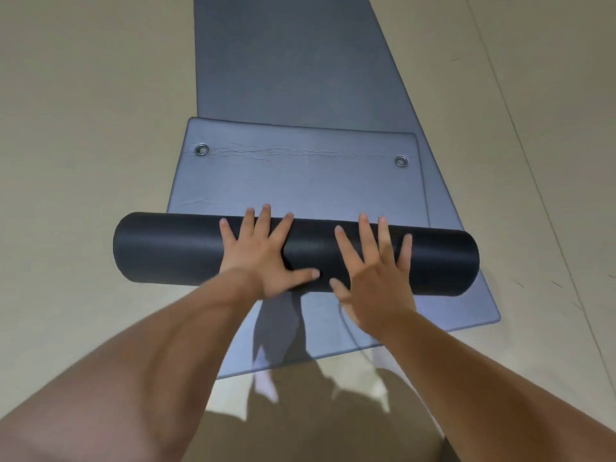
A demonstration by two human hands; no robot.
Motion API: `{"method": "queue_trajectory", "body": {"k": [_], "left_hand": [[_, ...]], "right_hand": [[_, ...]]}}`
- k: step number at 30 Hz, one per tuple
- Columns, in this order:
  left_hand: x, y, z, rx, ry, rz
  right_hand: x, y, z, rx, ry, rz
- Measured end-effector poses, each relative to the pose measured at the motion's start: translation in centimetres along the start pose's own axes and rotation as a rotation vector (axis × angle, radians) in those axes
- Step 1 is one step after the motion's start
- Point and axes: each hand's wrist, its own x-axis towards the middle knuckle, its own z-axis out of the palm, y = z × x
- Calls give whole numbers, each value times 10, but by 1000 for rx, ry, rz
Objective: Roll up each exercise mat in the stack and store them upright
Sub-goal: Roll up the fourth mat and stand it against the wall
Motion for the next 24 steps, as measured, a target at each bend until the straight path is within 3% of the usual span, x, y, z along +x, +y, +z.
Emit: {"method": "queue_trajectory", "body": {"k": [4,9,13,15,18,24], "left_hand": [[47,0,-23,14,-141,-17],[18,5,13,51,296,72],[6,-3,38,149,100,95],[22,-5,35,185,58,74],[57,-4,13,215,101,64],[103,-5,-27,243,169,50]], "right_hand": [[1,1,16,8,-307,62],[63,16,16,-32,-352,99],[128,36,0,14,-376,99],[137,36,-2,5,-326,56],[116,20,8,-119,-69,-51],[146,9,6,-291,-109,50]]}}
